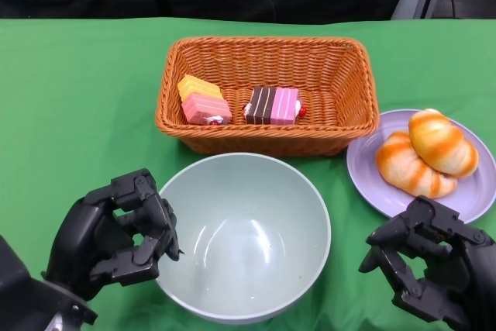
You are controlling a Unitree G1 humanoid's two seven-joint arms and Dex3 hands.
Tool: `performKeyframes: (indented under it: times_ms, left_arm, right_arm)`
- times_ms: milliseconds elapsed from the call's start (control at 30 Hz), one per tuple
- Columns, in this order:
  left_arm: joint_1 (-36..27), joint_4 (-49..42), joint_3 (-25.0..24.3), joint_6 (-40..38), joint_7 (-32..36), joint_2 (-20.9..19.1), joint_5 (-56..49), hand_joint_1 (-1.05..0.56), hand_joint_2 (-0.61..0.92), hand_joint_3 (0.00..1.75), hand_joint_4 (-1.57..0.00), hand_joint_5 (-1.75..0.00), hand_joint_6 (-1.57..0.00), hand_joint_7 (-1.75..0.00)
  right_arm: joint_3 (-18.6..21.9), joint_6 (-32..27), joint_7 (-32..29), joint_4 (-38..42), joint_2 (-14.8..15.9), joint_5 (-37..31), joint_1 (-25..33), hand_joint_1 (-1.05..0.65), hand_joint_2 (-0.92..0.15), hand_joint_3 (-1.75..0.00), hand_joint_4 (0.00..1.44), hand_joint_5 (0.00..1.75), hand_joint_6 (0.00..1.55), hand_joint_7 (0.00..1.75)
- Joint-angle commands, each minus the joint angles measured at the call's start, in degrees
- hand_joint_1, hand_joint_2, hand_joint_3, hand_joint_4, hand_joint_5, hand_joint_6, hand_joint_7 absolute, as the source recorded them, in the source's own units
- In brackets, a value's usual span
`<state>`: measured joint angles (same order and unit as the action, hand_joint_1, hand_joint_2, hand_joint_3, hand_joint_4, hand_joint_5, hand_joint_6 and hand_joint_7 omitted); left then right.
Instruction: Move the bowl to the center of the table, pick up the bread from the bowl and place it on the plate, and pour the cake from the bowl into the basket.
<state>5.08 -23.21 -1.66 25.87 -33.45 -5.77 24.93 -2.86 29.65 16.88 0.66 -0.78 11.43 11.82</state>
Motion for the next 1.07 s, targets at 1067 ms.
performKeyframes:
  times_ms: [1067]
  left_arm:
    - [1.2,-1.5,-3.6,1.0,-1.0,2.0,-4.4,0.02,0.57,1.08,-0.83,-1.71,-0.8,-1.49]
  right_arm:
    - [1.3,0.4,0.1,1.0,1.1,-0.6,-0.9,-0.03,-0.65,-0.86,0.74,1.42,0.72,1.16]
